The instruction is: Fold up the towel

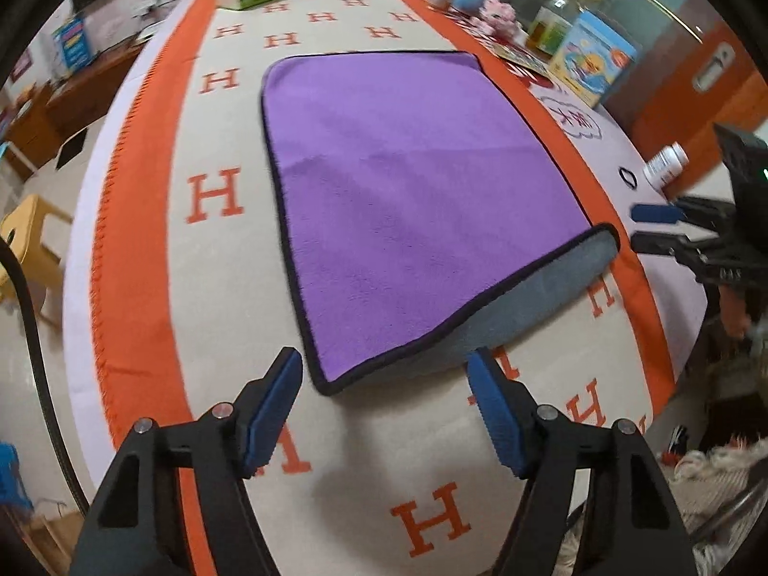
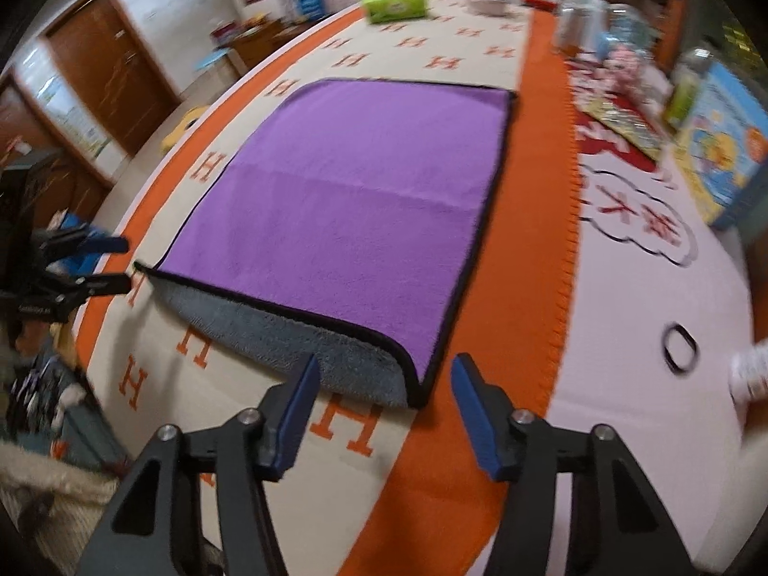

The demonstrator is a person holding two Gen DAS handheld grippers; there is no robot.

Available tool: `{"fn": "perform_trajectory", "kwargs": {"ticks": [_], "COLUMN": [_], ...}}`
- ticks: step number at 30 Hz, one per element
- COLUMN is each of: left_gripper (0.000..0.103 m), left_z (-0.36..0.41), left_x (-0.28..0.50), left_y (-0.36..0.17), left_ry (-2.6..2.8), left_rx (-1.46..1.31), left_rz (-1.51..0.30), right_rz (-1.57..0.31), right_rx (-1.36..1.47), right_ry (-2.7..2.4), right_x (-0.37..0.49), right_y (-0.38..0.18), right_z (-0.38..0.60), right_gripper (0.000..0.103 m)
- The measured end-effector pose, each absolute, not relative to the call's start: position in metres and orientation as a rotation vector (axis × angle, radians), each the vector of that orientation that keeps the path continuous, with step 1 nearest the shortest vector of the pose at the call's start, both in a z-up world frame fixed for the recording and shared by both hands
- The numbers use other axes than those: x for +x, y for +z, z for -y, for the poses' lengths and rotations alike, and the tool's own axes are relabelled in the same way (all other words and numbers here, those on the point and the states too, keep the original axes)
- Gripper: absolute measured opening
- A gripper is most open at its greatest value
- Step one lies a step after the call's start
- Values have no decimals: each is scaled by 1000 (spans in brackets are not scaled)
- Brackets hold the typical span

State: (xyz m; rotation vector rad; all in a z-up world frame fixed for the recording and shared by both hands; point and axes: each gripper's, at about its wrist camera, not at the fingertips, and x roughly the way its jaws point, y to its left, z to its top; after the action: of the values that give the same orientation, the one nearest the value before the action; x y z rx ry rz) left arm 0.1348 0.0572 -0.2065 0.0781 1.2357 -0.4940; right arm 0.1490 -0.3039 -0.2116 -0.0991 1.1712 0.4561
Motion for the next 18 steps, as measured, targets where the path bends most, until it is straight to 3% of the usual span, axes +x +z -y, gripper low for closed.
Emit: {"fn": "perform_trajectory", "kwargs": {"ticks": [9,18], "left_gripper": [59,47], "left_z": [-45,-45], "left_x": [139,144], "left_y": [-211,-219], "left_ry": [-568,-598], "left_rx": [145,163], "left_rz": [-1250,-1285], "right_rz": [-1237,-1285], "right_rx": [-115,-146], "right_ry": [617,671], "right_x": [171,176], "right_y": [-235,-248], "right_z": [306,302], "right_gripper": [43,21]}}
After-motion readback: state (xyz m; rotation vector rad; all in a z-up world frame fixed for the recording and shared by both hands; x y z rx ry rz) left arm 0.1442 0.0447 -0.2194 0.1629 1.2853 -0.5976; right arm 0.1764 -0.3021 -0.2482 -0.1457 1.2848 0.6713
